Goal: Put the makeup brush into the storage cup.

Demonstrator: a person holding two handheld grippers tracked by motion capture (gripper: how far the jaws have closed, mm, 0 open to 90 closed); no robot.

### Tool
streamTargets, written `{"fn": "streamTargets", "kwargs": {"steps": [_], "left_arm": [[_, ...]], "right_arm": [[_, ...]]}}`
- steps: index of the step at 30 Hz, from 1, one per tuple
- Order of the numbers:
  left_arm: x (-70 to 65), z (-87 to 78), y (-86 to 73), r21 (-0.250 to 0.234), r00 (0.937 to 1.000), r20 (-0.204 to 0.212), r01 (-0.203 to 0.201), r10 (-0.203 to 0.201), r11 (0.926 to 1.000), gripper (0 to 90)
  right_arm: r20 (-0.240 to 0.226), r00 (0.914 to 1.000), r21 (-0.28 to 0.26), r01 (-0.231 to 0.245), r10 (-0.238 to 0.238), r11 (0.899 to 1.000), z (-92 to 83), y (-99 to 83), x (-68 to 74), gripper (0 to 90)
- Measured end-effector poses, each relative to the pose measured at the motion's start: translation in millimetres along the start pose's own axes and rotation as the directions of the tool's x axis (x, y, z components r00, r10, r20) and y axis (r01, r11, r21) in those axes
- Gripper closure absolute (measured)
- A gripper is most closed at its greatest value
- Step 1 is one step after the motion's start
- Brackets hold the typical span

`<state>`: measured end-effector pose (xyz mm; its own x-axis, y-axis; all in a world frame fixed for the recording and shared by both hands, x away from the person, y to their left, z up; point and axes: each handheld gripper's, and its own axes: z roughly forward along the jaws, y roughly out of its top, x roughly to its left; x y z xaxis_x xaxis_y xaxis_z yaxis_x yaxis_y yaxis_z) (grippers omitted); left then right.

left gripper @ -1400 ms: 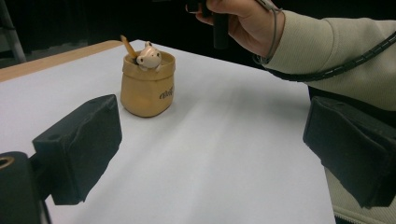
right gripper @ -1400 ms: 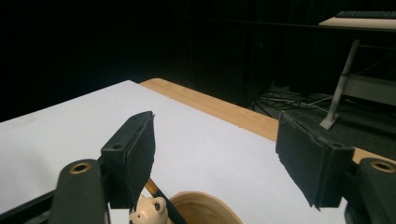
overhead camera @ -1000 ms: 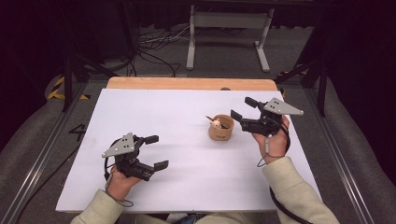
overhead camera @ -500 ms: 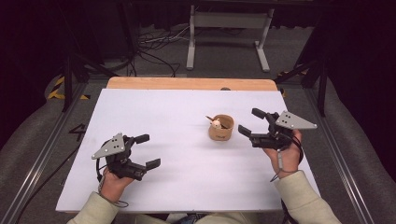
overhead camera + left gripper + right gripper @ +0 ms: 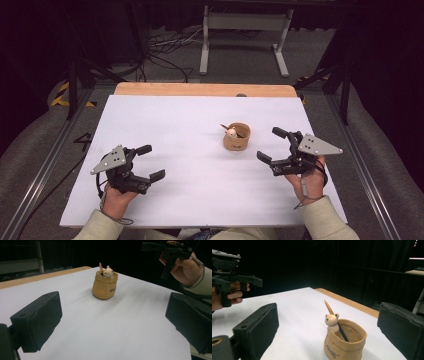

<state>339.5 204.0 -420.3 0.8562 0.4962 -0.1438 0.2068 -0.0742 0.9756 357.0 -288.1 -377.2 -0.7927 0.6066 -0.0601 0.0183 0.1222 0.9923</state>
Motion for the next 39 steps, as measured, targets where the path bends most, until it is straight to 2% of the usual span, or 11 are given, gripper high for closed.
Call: {"fn": "streamTargets", "kwargs": {"steps": [7,13,18,25,34,39], "left_arm": [[2.3,-6.1,-4.8,-0.016,0.9996,-0.025,0.012,-0.013,0.9998,1.3],[1.7,-9.0,-9.0,-0.007,0.9989,-0.046,-0.007,0.007,1.0,1.4],[1.8,-10.4,-13.5,-0.002,0.9985,-0.055,-0.006,0.006,1.0,1.3],[1.8,-8.5,-20.1,0.012,0.9959,-0.089,-0.017,0.018,0.9998,1.1],[3.0,-8.8,-27.7,0.0,0.994,-0.109,0.003,-0.003,1.0,1.1],[2.5,-7.6,-28.8,0.011,0.993,-0.116,-0.021,0.022,0.9997,1.1]], "right_arm": [[-0.011,0.9999,0.013,0.007,-0.007,1.0,-5.4,-13.5,2.3,2.1],[-0.017,0.9997,0.027,0.016,-0.016,1.0,-7.2,-23.9,5.3,1.9],[-0.032,0.9994,0.035,0.017,-0.016,0.999,-7.1,-30.4,6.8,1.1],[-0.043,0.9989,0.051,0.02,-0.018,0.998,-7.5,-38.1,9.7,0.9],[-0.05,0.9986,0.072,-0.012,0.015,0.997,-10.0,-50.5,11.1,0.8],[-0.059,0.9971,0.097,-0.043,0.049,0.994,-9.9,-57.2,10.5,0.0]]}}
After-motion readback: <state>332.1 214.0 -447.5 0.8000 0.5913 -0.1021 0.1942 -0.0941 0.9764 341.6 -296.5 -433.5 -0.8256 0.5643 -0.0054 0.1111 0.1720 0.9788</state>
